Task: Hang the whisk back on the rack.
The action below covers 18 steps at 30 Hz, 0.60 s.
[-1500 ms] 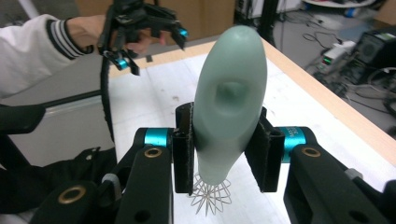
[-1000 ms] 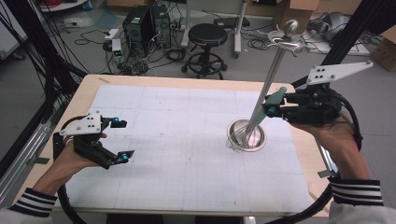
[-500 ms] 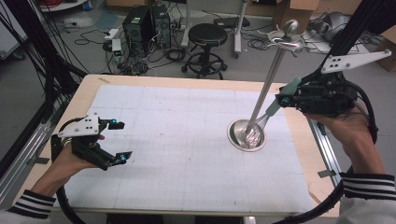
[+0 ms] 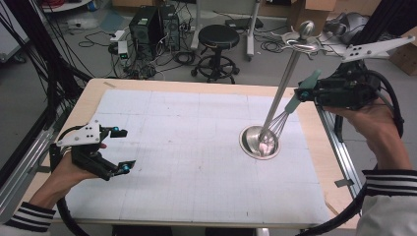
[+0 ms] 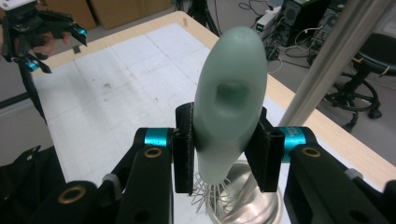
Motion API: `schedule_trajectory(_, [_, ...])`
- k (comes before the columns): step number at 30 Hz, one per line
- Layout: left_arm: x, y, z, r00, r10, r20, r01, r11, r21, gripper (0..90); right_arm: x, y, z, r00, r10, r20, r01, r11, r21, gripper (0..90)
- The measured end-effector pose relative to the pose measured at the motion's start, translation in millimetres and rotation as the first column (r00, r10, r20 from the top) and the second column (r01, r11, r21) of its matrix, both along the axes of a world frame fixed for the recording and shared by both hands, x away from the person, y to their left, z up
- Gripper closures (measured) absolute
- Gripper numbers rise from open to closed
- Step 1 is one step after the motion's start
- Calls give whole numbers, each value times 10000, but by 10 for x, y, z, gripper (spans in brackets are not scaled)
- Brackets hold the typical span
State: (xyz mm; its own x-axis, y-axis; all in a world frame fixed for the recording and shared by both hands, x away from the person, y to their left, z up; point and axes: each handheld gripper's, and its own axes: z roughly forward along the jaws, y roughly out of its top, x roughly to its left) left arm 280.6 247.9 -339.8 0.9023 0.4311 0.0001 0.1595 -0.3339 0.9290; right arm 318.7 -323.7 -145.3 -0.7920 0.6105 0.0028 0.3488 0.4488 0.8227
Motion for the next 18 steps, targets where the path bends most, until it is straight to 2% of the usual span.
schedule_trajectory(11, [15, -9, -9, 10000, -33, -37, 33, 9999, 105, 17, 89, -9, 112, 9994, -288, -173, 282, 9991, -310, 661])
schedule_trajectory(18, [25, -2, -13, 10000, 9, -78, -9, 10000, 63, 17, 155, 1, 168, 9988, -315, -365, 288, 9971, -708, 660])
